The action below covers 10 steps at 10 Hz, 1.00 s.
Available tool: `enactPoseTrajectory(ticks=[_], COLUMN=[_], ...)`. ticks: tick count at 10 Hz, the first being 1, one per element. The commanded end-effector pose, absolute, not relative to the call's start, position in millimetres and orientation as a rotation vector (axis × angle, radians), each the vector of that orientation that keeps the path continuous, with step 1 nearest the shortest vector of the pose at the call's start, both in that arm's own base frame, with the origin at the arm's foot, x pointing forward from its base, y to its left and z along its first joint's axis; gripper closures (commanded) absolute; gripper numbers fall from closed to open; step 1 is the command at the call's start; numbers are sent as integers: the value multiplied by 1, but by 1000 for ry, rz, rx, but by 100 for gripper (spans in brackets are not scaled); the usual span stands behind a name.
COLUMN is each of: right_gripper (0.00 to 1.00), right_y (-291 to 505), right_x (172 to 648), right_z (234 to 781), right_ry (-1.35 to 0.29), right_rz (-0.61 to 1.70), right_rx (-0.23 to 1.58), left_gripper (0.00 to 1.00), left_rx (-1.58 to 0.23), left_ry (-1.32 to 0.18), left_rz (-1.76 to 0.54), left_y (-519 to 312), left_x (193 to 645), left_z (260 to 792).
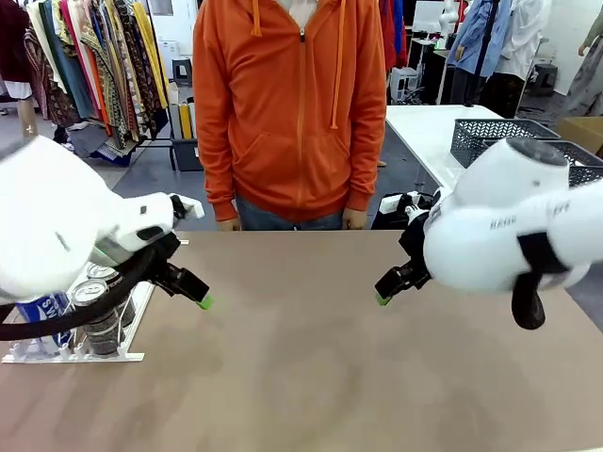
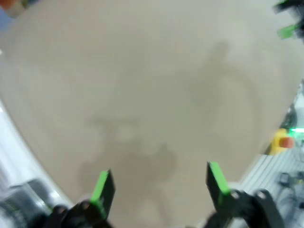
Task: Retrieve and store the cans from the dispenser.
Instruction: Pick up one can from the Automatic Can Dispenser and place it in the middle of the table.
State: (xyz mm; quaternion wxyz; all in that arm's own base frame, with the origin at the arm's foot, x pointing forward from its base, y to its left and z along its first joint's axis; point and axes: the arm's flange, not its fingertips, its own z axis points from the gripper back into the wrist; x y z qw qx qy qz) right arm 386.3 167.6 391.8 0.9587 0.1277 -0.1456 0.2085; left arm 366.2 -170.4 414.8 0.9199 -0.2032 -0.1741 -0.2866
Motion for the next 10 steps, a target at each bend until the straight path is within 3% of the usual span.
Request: enactPoseTrajectory(ticks=[1,2,5,8,10], right_gripper=[0,0,0,0,0], right_y=[131,102,-18,-118,-150], right_x=[382,371,318,269,247], right_z=[446,472,528,510,493], right_ry=[-190,-201,-528,-772,-842], right_rz=[289,316,175,-158,-307], right_rx=[493,639,905,1034,1060], left_gripper=[0,0,0,0,0], left_rx=[-583,-671,-1010,-1111,-1099], left_ry=[-302,-319,-580,-781,-865], left_rz=[-451,-443,-312,-22,116], left_y=[-127,-101,48,163,192], left_x=[365,358,330,287,267], left_z=[459,485,540,505,490])
